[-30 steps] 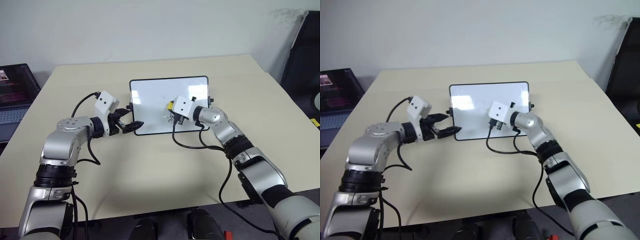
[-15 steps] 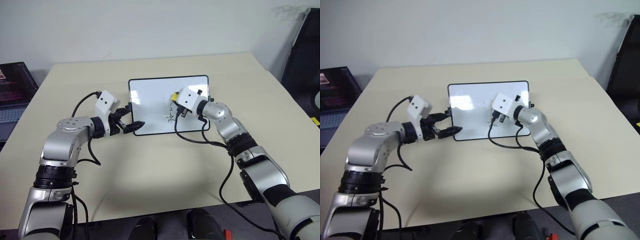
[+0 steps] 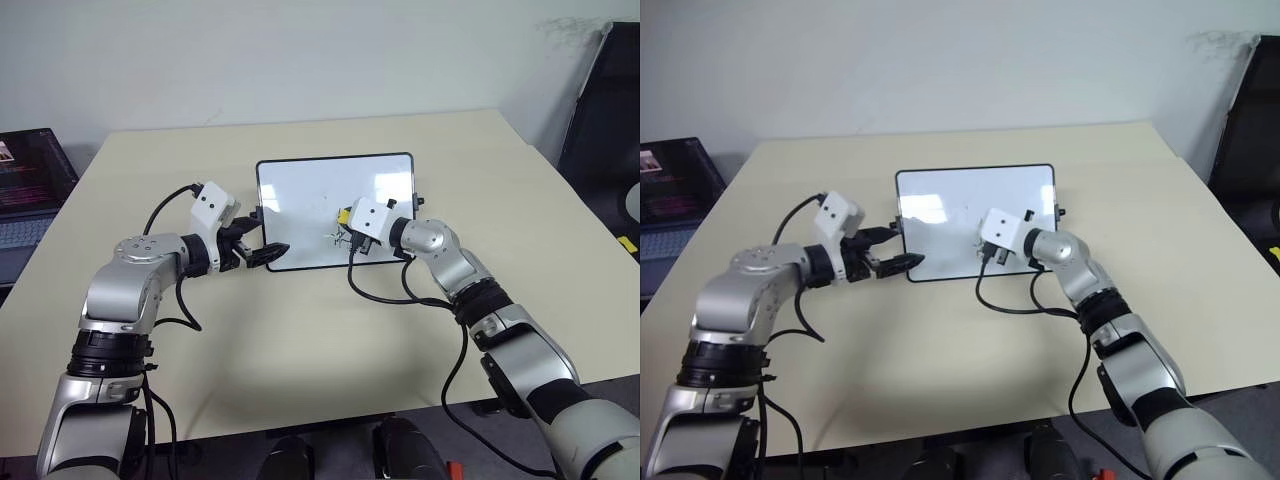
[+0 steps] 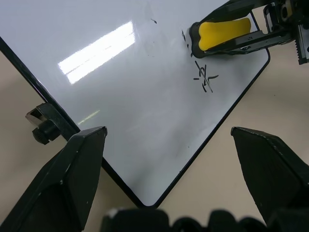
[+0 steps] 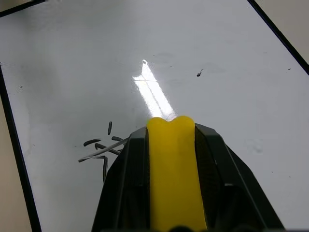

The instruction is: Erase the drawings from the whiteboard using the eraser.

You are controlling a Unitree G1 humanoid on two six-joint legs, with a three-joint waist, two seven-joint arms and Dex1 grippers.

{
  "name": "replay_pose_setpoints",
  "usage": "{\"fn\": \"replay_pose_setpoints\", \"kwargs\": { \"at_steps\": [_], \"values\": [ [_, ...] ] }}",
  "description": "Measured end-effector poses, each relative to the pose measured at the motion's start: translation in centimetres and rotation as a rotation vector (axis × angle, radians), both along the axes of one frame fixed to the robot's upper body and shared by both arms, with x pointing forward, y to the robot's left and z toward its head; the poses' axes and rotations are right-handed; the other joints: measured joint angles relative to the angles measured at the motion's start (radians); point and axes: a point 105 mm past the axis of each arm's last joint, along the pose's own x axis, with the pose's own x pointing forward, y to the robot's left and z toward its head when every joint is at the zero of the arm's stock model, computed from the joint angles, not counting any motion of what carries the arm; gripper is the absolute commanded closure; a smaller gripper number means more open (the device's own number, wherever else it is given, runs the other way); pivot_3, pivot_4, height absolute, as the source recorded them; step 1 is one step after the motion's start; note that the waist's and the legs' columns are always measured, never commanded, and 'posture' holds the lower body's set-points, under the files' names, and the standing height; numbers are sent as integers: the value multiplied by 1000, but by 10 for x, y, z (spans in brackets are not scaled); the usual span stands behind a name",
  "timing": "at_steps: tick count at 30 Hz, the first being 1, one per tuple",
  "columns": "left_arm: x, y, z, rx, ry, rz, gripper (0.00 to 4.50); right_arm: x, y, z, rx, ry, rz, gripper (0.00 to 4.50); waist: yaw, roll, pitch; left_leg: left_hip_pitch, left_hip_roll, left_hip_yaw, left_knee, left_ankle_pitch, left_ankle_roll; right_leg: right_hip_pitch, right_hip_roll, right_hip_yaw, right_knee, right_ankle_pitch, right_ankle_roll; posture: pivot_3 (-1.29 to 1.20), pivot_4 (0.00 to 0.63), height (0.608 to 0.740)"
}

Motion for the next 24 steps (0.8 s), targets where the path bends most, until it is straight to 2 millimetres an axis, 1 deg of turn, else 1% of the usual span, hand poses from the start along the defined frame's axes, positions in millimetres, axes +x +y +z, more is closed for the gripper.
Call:
{"fn": "replay_pose_setpoints", "kwargs": {
  "at_steps": [5,9,10,18,24],
  "values": [
    [0,0,0,0,0,0,0,-1,-2,9,52,19,-18,3544,1,0,1,-3,0,0,0,0,0,-2,0,0,-1,0,0,0,150,740],
    [0,0,0,0,0,0,0,-3,-2,28,93,-17,-20,3544,1,0,1,-14,1,0,0,0,-1,-12,0,0,-1,0,0,0,150,740],
    [0,0,0,0,0,0,0,-3,-1,31,99,-20,-17,3544,1,0,1,-17,1,0,0,2,-3,-16,-1,0,-1,0,-1,0,150,740],
    [0,0,0,0,-1,-1,0,-2,-6,34,105,-19,-41,3544,1,0,1,-18,1,1,-1,0,-3,-17,-1,0,-3,0,-1,0,150,740],
    [2,-1,5,-1,-15,-1,0,2,-12,36,116,-44,-76,3544,1,0,1,-18,1,1,-1,0,-4,-17,-1,0,-3,0,-1,0,150,740]
  ]
}}
